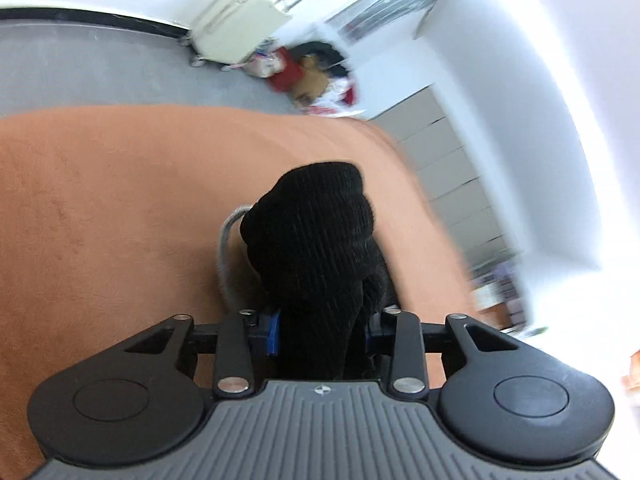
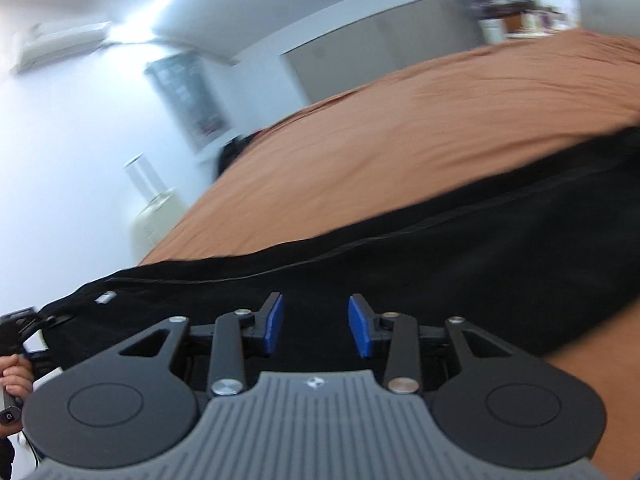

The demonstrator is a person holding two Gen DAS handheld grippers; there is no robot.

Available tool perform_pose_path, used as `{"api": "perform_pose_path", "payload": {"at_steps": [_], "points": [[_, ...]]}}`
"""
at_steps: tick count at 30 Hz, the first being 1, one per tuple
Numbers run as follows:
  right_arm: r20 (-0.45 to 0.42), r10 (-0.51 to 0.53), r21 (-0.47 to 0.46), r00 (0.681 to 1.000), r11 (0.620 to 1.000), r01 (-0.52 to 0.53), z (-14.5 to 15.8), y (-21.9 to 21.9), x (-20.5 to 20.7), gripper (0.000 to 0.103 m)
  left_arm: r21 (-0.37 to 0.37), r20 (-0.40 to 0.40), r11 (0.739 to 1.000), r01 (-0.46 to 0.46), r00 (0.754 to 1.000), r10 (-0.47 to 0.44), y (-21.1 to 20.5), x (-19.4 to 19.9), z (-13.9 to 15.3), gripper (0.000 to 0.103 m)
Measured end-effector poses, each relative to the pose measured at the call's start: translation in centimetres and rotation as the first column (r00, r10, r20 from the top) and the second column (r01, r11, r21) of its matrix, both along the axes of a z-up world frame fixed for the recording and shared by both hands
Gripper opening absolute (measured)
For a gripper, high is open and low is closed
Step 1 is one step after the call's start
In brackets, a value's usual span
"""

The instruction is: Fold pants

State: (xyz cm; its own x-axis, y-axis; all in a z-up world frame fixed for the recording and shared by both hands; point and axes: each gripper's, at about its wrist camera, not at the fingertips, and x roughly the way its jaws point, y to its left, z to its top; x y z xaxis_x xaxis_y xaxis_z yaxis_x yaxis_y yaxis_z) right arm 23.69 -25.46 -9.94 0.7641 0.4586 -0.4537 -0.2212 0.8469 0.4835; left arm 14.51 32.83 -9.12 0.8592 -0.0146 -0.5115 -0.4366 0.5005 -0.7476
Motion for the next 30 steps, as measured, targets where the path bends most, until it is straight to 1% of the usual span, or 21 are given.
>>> {"api": "perform_pose_path", "payload": {"at_steps": [1, 2, 3, 4, 6, 8, 11, 13, 15, 16, 18, 19, 21, 22, 24, 25, 26, 27, 28, 29, 30], "points": [[-0.019, -0.039, 0.014, 0.999, 0.999, 0.040, -0.2, -1.8, -0.4, 0.034, 0.013, -0.117, 1.000, 0.016, 0.993, -0.015, 0.0, 1.3, -1.0, 0.045], [-0.040, -0.081, 0.017, 0.996, 0.997, 0.082, -0.7, -3.4, 0.0, 0.034, 0.022, -0.189, 1.000, 0.021, 0.982, -0.017, 0.0, 2.0, -1.9, 0.047], [-0.058, -0.129, 0.011, 0.990, 0.992, 0.129, -1.2, -4.8, 0.4, 0.034, 0.007, -0.189, 1.000, 0.012, 0.982, -0.010, 0.2, 1.8, -2.7, 0.049], [-0.075, -0.189, 0.000, 0.979, 0.982, 0.190, -1.5, -6.3, 0.3, 0.034, -0.014, -0.151, 1.000, 0.006, 0.989, -0.008, 0.4, 1.2, -3.0, 0.051], [-0.097, -0.310, -0.018, 0.946, 0.951, 0.310, -2.0, -9.1, 0.5, 0.035, -0.021, -0.126, 1.000, -0.005, 0.992, 0.002, 0.6, -0.1, -2.7, 0.062], [-0.119, -0.420, 0.000, 0.900, 0.906, 0.423, -3.0, -12.7, 0.7, 0.037, -0.003, -0.132, 1.000, -0.005, 0.991, 0.005, 0.4, -0.6, -2.3, 0.065], [-0.153, -0.564, 0.077, 0.811, 0.812, 0.579, -4.4, -18.3, 0.3, 0.042, 0.028, -0.141, 1.000, 0.009, 0.990, -0.005, 1.1, -0.8, -2.5, 0.066], [-0.148, -0.625, 0.104, 0.767, 0.761, 0.640, -4.7, -21.0, 1.1, 0.051, 0.036, -0.149, 0.999, 0.016, 0.989, -0.011, 1.2, -0.2, -2.3, 0.067], [-0.138, -0.659, 0.136, 0.739, 0.727, 0.674, -5.0, -23.0, 2.6, 0.060, 0.030, -0.155, 0.999, 0.012, 0.988, -0.008, 0.9, 0.2, -2.5, 0.068], [-0.147, -0.680, 0.160, 0.718, 0.700, 0.696, -5.3, -23.9, 3.5, 0.061, 0.026, -0.157, 1.000, 0.009, 0.988, -0.004, 0.8, -0.4, -2.8, 0.068], [-0.246, -0.691, 0.219, 0.679, 0.643, 0.734, -6.6, -26.0, 4.9, 0.064, 0.026, -0.160, 1.000, 0.002, 0.987, 0.002, 0.8, -0.8, -2.7, 0.070], [-0.312, -0.671, 0.259, 0.672, 0.621, 0.740, -7.5, -26.8, 5.4, 0.064, 0.027, -0.163, 1.000, -0.001, 0.987, 0.005, 0.8, -0.8, -2.8, 0.071], [-0.422, -0.588, 0.361, 0.690, 0.589, 0.723, -9.9, -28.1, 7.9, 0.066, 0.027, -0.166, 1.000, -0.008, 0.986, 0.012, 0.7, -0.7, -2.9, 0.074], [-0.438, -0.569, 0.377, 0.695, 0.586, 0.717, -10.6, -28.3, 8.6, 0.067, 0.027, -0.168, 1.000, -0.009, 0.986, 0.013, 0.7, -0.8, -2.9, 0.074], [-0.429, -0.581, 0.366, 0.692, 0.588, 0.721, -9.9, -28.4, 8.9, 0.067, 0.031, -0.171, 0.999, -0.010, 0.985, 0.016, 0.4, -0.3, -2.9, 0.075], [-0.438, -0.581, 0.358, 0.686, 0.587, 0.726, -9.8, -28.4, 9.3, 0.058, 0.032, -0.173, 0.999, -0.011, 0.985, 0.016, 0.3, -0.2, -2.9, 0.075], [-0.464, -0.587, 0.320, 0.663, 0.587, 0.744, -9.4, -28.2, 9.5, 0.041, 0.031, -0.174, 0.999, -0.010, 0.985, 0.015, 0.3, -0.2, -3.0, 0.075], [-0.484, -0.585, 0.301, 0.651, 0.587, 0.752, -8.2, -27.9, 9.6, 0.019, 0.031, -0.174, 0.999, -0.009, 0.985, 0.014, 0.4, -0.1, -3.0, 0.075], [-0.442, -0.606, 0.310, 0.661, 0.588, 0.747, -7.0, -27.7, 9.4, 0.017, 0.031, -0.173, 0.999, -0.007, 0.985, 0.012, 0.4, -0.1, -3.0, 0.075], [-0.332, -0.631, 0.322, 0.701, 0.623, 0.713, -5.3, -26.7, 9.6, 0.016, 0.033, -0.170, 0.999, -0.007, 0.985, 0.012, 0.5, -0.1, -3.1, 0.075], [-0.196, -0.644, 0.297, 0.740, 0.680, 0.670, -3.4, -25.5, 9.2, 0.016, 0.033, -0.168, 0.999, -0.008, 0.986, 0.014, 0.5, -0.1, -3.1, 0.075]]}}
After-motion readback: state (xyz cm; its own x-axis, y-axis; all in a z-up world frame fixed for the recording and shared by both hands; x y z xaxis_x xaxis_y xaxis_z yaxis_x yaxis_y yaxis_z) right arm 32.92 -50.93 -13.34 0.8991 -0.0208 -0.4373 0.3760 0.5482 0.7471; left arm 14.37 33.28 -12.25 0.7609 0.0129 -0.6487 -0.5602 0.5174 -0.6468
